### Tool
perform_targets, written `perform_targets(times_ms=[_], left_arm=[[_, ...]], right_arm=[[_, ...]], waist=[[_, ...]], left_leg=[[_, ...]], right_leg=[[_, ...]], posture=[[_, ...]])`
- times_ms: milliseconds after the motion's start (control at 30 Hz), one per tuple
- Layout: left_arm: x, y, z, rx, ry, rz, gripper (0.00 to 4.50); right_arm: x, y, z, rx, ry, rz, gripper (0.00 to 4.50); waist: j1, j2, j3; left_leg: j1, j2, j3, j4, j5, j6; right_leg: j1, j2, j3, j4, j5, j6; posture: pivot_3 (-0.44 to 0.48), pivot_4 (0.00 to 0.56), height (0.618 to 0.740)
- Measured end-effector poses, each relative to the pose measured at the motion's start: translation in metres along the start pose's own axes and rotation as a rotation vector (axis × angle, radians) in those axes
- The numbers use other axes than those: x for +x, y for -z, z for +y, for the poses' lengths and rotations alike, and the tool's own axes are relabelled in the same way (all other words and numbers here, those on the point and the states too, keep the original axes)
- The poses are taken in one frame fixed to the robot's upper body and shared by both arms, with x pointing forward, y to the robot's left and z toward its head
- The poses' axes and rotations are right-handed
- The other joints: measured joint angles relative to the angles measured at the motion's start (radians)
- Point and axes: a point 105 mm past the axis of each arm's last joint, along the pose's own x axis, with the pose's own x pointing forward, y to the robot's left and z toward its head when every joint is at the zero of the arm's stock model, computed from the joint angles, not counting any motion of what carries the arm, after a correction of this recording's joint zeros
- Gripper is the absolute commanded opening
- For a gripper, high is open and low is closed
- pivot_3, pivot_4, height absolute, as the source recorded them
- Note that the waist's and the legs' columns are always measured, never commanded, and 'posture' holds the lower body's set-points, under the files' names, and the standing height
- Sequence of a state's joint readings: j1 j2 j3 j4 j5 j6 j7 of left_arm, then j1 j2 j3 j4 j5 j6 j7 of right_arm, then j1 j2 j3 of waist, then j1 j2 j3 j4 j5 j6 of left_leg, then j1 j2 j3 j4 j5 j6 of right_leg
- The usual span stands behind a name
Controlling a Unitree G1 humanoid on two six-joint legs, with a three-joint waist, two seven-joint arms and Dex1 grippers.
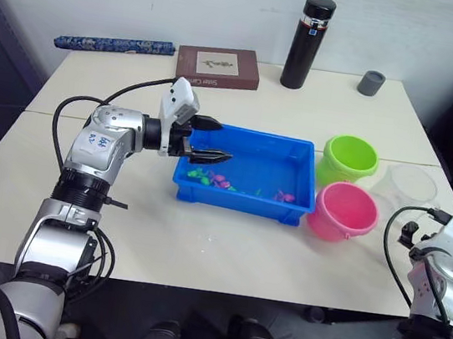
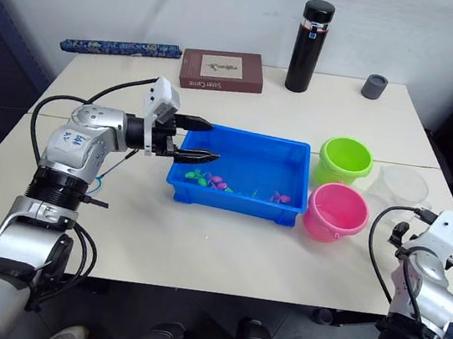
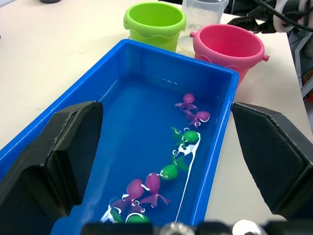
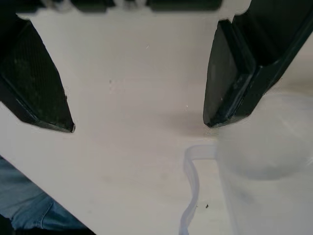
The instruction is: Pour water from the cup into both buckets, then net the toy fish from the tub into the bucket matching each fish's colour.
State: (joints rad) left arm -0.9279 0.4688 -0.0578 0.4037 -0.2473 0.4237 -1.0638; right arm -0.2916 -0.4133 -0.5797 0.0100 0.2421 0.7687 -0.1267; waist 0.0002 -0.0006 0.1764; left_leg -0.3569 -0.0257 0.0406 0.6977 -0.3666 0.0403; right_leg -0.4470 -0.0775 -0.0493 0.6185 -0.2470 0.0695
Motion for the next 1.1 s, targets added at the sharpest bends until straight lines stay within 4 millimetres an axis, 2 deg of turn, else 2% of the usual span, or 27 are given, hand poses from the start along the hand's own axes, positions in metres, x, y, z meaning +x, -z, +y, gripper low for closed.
perform_targets(times_ms=[100,200,267,333,433,633,700,800,867,1100], left_arm=[[-0.002,0.003,0.002,-0.009,-0.018,0.005,4.5],[-0.007,0.013,0.005,-0.041,-0.057,0.011,4.5],[-0.013,0.023,0.006,-0.072,-0.087,0.03,4.5],[-0.018,0.03,0.008,-0.089,-0.118,0.037,4.5],[-0.036,0.038,0.017,-0.103,-0.207,0.053,4.5],[-0.064,0.043,0.029,-0.109,-0.359,0.063,4.5],[-0.075,0.049,0.032,-0.122,-0.412,0.086,4.5],[-0.103,0.066,0.037,-0.144,-0.533,0.143,4.5],[-0.112,0.073,0.039,-0.164,-0.579,0.155,4.5],[-0.141,0.096,0.043,-0.193,-0.68,0.194,4.5]], right_arm=[[-0.02,-0.01,-0.011,-0.062,-0.062,-0.011,4.44],[-0.04,-0.04,-0.01,-0.105,-0.225,-0.088,4.44],[-0.061,-0.07,0.003,-0.148,-0.406,-0.173,4.44],[-0.077,-0.086,0.017,-0.212,-0.55,-0.224,4.44],[-0.095,-0.091,0.036,-0.289,-0.768,-0.233,4.44],[-0.142,-0.076,0.095,-0.413,-1.248,-0.199,4.44],[-0.155,-0.067,0.109,-0.446,-1.368,-0.173,4.44],[-0.174,-0.049,0.134,-0.498,-1.541,-0.126,4.44],[-0.181,-0.04,0.145,-0.502,-1.614,-0.106,4.44],[-0.194,-0.029,0.17,-0.492,-1.718,-0.152,4.44]], waist=[[0.002,0.0,0.0],[-0.002,0.0,0.0],[-0.005,0.0,0.0],[-0.002,-0.001,0.0],[0.001,-0.001,0.001],[0.002,-0.002,0.001],[0.002,-0.002,0.001],[-0.002,-0.003,0.002],[0.002,-0.004,0.002],[0.018,-0.005,0.002]], left_leg=[[0.0,0.0,0.0,0.0,0.0,0.001],[0.0,0.0,0.0,0.0,-0.001,0.002],[0.001,0.001,0.0,-0.001,-0.001,0.002],[0.001,0.002,0.0,-0.001,-0.001,0.001],[0.001,0.001,0.0,0.0,-0.001,0.002],[0.001,0.001,-0.001,0.0,-0.001,0.002],[0.001,0.001,-0.002,0.0,-0.001,0.002],[0.001,0.001,-0.002,0.0,-0.002,0.001],[0.001,0.001,-0.003,0.0,-0.002,0.001],[0.0,0.001,-0.003,0.0,-0.002,0.001]], right_leg=[[0.0,0.0,0.0,-0.001,0.0,0.0],[0.001,0.0,0.0,-0.001,0.0,0.0],[0.001,0.002,0.0,-0.001,0.0,0.0],[0.001,0.002,0.0,-0.001,0.0,0.0],[0.001,0.002,0.0,-0.001,0.0,0.0],[0.002,0.0,-0.001,-0.002,0.0,0.0],[0.002,0.0,-0.001,-0.003,0.0,0.0],[0.002,0.0,-0.001,-0.005,0.0,0.0],[0.002,-0.001,-0.002,-0.006,0.0,0.0],[0.002,-0.001,-0.003,-0.007,0.0,0.0]], posture=[[0.0,0.15,0.74],[0.0,0.15,0.74],[0.0,0.15,0.74],[0.0,0.15,0.74],[0.0,0.15,0.74],[0.0,0.15,0.74],[0.0,0.15,0.74],[0.0,0.15,0.74],[0.0,0.15,0.74],[0.0,0.15,0.74]])
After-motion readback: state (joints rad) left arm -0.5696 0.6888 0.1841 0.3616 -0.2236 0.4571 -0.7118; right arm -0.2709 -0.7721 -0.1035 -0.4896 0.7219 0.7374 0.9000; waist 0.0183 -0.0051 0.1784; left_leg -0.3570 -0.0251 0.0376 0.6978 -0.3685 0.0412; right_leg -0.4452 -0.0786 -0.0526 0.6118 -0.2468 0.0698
